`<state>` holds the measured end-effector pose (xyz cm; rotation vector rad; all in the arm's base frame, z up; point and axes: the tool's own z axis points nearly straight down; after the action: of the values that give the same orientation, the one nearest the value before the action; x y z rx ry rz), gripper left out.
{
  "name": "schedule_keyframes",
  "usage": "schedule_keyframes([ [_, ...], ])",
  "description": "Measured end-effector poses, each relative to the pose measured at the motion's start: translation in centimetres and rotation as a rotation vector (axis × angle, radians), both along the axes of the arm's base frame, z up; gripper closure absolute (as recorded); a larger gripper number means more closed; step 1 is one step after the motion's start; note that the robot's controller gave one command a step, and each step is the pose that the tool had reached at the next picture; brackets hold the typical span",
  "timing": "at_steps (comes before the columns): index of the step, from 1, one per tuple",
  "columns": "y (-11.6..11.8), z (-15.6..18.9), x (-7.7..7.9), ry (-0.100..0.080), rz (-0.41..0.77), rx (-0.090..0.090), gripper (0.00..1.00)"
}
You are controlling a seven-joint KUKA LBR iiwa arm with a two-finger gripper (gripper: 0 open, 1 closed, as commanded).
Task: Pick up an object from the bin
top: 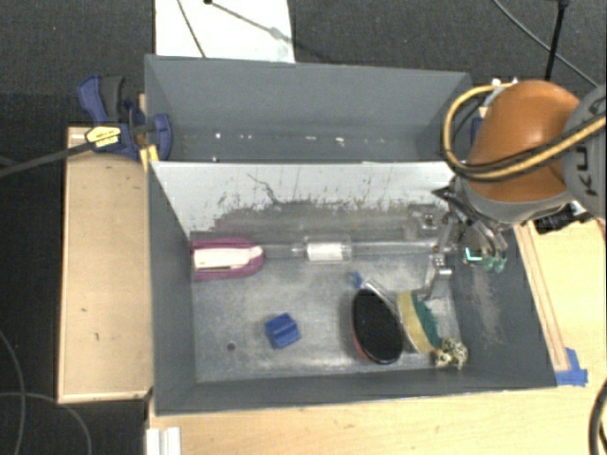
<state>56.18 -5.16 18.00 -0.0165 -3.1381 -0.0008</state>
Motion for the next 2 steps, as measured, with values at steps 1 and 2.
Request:
schedule_keyframes([
  [1, 4.6, -10.4, -2.9, 0.0, 0.067, 0.0, 0.0],
  [2, 2.7, -10.5, -6.5, -0.018, 0.083, 0.0, 0.0],
])
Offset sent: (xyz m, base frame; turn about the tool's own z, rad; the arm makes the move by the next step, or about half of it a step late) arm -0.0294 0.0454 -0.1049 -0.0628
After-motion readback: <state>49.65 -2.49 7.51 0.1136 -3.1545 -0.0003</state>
